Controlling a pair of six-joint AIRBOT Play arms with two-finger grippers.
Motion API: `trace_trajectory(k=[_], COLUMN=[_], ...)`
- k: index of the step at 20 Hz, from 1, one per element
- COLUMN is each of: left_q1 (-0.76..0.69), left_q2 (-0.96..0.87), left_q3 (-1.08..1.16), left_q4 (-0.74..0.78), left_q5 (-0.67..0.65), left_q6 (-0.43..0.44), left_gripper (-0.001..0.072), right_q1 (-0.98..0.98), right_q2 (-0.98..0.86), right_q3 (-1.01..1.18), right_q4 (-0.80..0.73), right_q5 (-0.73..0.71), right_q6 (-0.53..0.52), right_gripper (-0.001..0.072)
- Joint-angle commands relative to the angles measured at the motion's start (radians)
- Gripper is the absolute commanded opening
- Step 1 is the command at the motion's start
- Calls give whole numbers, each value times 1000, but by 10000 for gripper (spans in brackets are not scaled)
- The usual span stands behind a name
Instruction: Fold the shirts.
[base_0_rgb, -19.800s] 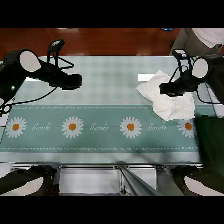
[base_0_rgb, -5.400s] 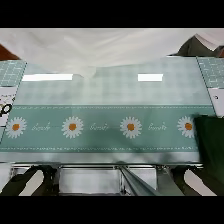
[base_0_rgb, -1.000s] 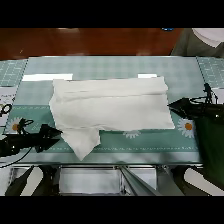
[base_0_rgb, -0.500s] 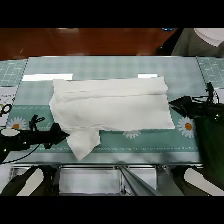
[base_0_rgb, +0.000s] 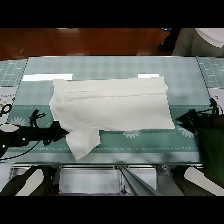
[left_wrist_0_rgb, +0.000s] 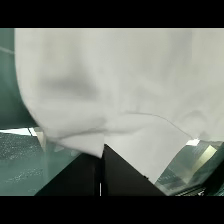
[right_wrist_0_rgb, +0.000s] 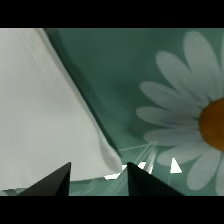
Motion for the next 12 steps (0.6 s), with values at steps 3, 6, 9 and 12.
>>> trace_trajectory(k=[3, 6, 9, 12], left_q1=[-1, 0, 6, 40], left_q2=[-1, -1, -1, -1], left_q3=[5, 5, 8, 56], left_q4=[-4, -4, -4, -1], left_q5=[-11, -11, -12, -27], left_q6=[6, 7, 32, 46], left_gripper=[17, 17, 17, 17], right_q1=[95, 134, 154, 145], right_q2=[-70, -122, -134, -134], right_q3=[-18, -18, -16, 29], right_q4=[-38, 119, 243, 214], right_q5=[-34, -136, -138, -52], right_q6=[39, -14, -148, -184], right_gripper=[413, 403, 25, 24])
